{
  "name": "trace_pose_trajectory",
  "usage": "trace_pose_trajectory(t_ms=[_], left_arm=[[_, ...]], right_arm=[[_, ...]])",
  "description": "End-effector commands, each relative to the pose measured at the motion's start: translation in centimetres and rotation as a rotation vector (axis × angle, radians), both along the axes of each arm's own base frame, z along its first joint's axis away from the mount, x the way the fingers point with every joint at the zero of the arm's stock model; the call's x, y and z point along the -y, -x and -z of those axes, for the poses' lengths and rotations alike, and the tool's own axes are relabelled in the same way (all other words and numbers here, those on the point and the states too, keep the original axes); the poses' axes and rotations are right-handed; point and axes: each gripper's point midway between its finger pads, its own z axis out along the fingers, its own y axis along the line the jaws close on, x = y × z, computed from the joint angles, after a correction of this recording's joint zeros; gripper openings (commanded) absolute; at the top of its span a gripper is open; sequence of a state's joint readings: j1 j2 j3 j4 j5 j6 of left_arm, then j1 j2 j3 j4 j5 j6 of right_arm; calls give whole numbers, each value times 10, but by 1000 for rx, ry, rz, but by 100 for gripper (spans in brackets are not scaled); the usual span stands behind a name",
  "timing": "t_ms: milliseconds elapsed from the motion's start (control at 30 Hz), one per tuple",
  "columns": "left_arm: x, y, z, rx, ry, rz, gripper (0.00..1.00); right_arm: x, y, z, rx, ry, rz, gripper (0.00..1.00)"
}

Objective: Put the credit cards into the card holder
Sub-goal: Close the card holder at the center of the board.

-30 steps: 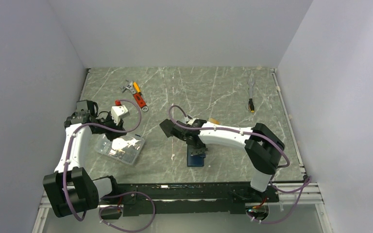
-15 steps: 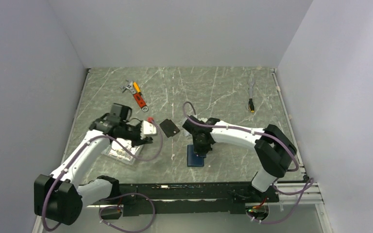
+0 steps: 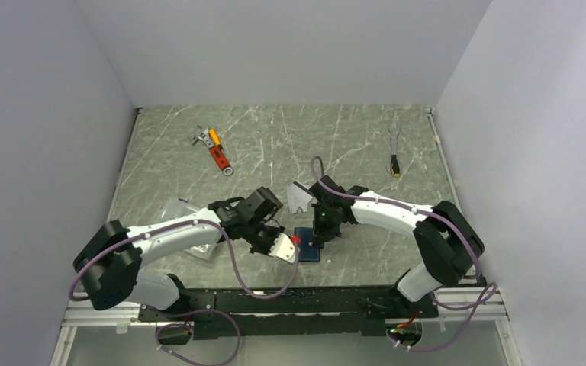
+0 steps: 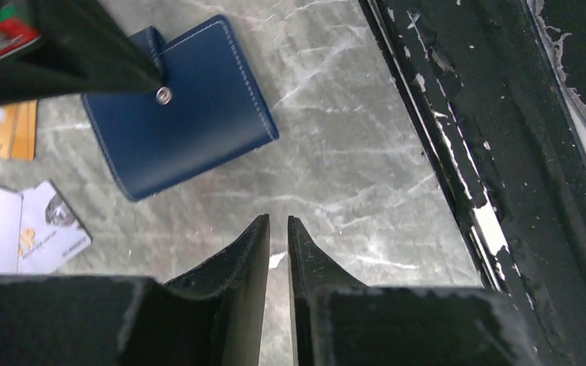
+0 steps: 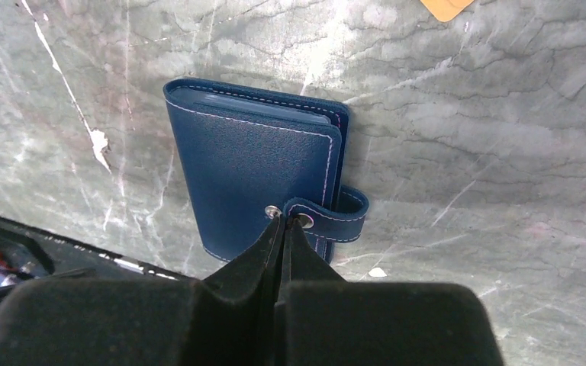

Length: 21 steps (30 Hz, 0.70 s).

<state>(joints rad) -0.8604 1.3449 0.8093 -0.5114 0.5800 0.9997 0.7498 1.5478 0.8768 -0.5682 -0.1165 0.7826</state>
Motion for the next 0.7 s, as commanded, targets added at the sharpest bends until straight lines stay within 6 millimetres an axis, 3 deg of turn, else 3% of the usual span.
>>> trace_pose_trajectory(t_ms=[0,167,667], left_arm=[[32,-11,-5,122,21,50,20],[45,-5,9,179,7,115,20],[51,-6,40,284,1,198,20]], right_arm=[[-4,2,-3,-16,-83,-12,0],[-6,4,-6,-33,-114,-22,0],[-7,0,-20,-41,-100,-42,0]])
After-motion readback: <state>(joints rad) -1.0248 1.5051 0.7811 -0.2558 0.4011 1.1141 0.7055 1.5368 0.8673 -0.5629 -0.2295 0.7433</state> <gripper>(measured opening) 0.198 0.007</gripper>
